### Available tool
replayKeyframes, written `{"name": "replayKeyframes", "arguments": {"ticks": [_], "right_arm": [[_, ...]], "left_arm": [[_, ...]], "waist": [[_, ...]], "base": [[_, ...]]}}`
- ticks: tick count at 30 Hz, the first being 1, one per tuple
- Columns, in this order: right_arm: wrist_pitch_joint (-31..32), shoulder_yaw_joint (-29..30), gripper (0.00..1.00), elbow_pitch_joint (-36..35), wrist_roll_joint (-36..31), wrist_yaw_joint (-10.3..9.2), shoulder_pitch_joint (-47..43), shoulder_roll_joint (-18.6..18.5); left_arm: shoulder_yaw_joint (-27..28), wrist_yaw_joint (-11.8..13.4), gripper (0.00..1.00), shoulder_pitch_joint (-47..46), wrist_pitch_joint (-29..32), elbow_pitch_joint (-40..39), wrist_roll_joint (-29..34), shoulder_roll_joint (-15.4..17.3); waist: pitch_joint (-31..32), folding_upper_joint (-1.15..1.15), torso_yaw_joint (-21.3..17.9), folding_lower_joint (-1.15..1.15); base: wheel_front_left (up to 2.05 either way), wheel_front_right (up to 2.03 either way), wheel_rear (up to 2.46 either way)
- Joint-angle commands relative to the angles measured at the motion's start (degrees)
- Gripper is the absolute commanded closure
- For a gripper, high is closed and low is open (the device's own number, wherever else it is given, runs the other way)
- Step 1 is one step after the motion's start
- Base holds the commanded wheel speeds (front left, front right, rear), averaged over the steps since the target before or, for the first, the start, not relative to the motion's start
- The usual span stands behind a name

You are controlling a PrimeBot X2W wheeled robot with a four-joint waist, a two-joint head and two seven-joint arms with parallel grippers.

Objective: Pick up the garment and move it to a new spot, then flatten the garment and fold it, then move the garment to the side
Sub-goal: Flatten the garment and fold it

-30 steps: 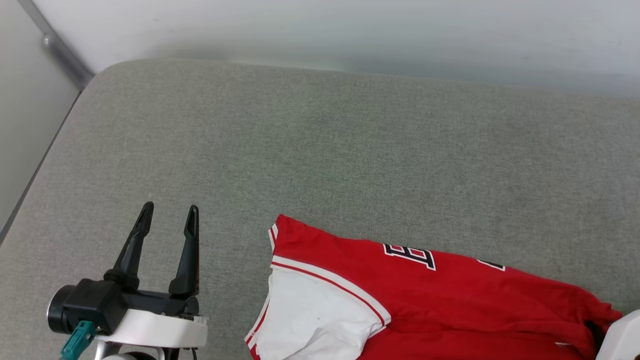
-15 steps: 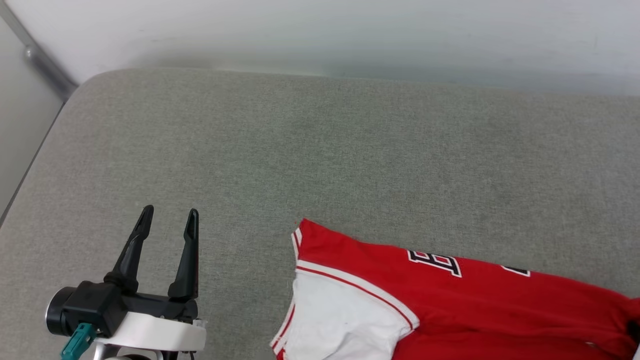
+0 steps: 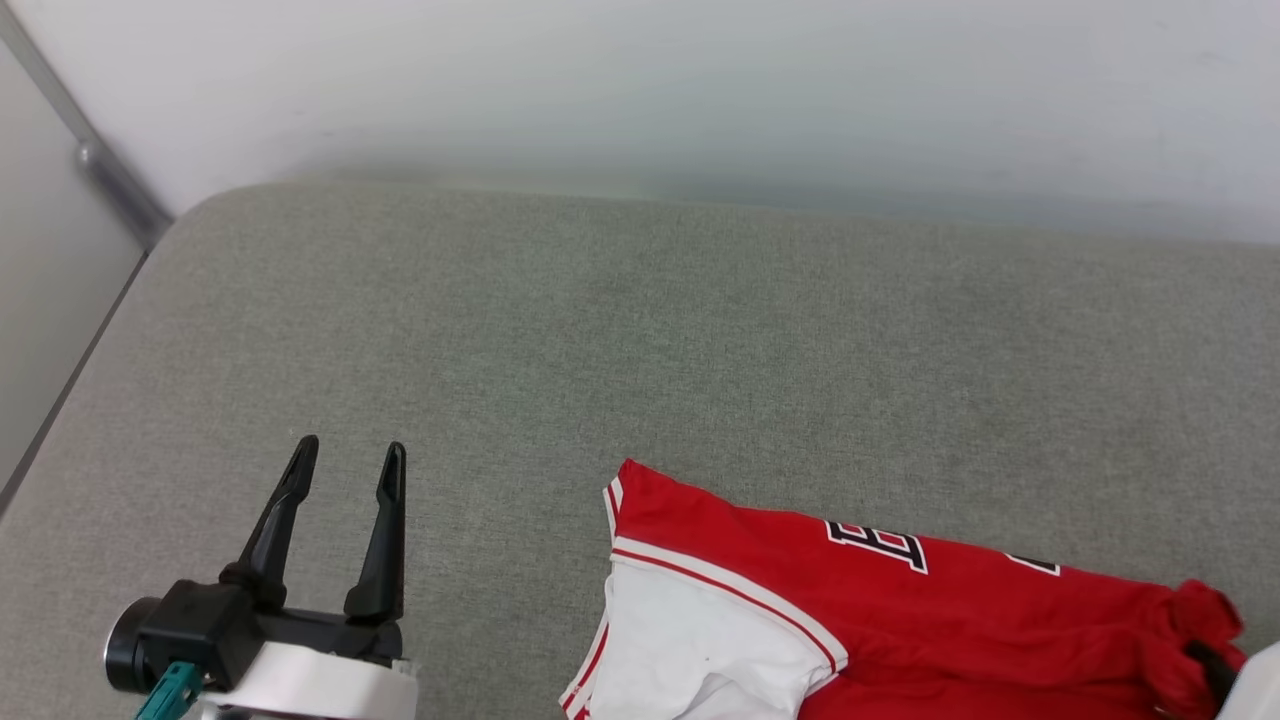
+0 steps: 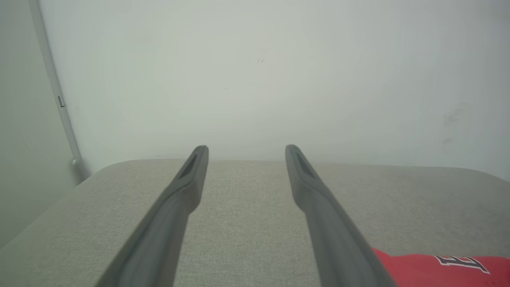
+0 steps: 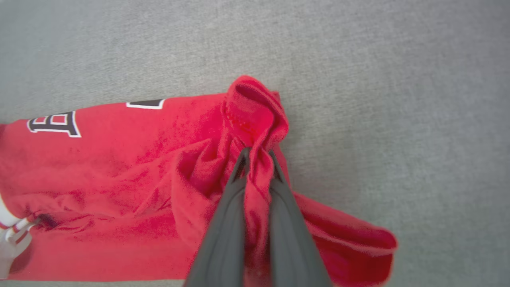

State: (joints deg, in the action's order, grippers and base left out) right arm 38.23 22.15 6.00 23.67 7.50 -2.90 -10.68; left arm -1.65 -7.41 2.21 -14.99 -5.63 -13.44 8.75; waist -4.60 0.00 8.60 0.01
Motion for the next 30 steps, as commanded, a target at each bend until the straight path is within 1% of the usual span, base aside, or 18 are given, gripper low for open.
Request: {"name": "replayKeyframes", "arguments": {"ticks": [1, 3, 8, 12, 15, 19, 30], "right_arm": [[0.81, -1.30, 1.00, -2.05, 0.89, -0.02, -0.94, 0.65], [2.08, -3.43, 1.00, -4.69, 1.36, -0.02, -1.93, 1.49], [5.61, -8.56, 1.00, -10.33, 3.41, -0.02, -3.15, 4.74], [8.27, -11.37, 1.00, -13.36, 5.81, -0.02, -3.59, 7.11], [9.81, -14.40, 1.00, -14.66, 8.23, -0.02, -3.55, 7.84], [8.20, -19.40, 1.00, -12.87, 15.16, -0.01, -2.83, 7.92], [-0.57, -33.57, 1.00, -3.97, 25.10, -0.01, 4.86, 7.86]], "left_arm": [[0.29, -0.10, 0.00, 1.18, -0.26, 0.04, -0.36, -0.14], [1.08, -0.10, 0.00, 1.66, -0.26, -0.03, -0.41, -0.54], [0.57, -0.10, 0.00, 2.96, -0.26, 0.40, -0.40, -0.71], [0.18, -0.10, 0.00, 3.09, -0.26, 0.43, -0.57, -0.80], [0.23, -0.10, 0.00, 3.38, -0.26, 0.26, -0.74, -0.65], [0.20, -0.10, 0.00, 3.31, -0.26, 0.48, -0.83, -0.41], [-0.59, -0.10, 0.00, 2.68, -0.26, 0.99, -0.77, -0.13]], "waist": [[0.84, 0.00, -0.07, -0.01], [1.59, 0.00, -0.30, -0.01], [3.21, 0.00, -0.17, -0.01], [3.91, 0.00, 0.57, -0.01], [4.04, 0.00, 1.15, -0.01], [4.20, 0.00, 2.13, -0.01], [3.76, 0.00, 5.08, -0.01]], "base": [[0.00, 0.00, 0.00], [0.00, 0.00, 0.00], [0.00, 0.00, 0.00], [0.00, 0.00, 0.00], [0.00, 0.00, 0.00], [0.00, 0.00, 0.00], [0.00, 0.00, 0.00]]}}
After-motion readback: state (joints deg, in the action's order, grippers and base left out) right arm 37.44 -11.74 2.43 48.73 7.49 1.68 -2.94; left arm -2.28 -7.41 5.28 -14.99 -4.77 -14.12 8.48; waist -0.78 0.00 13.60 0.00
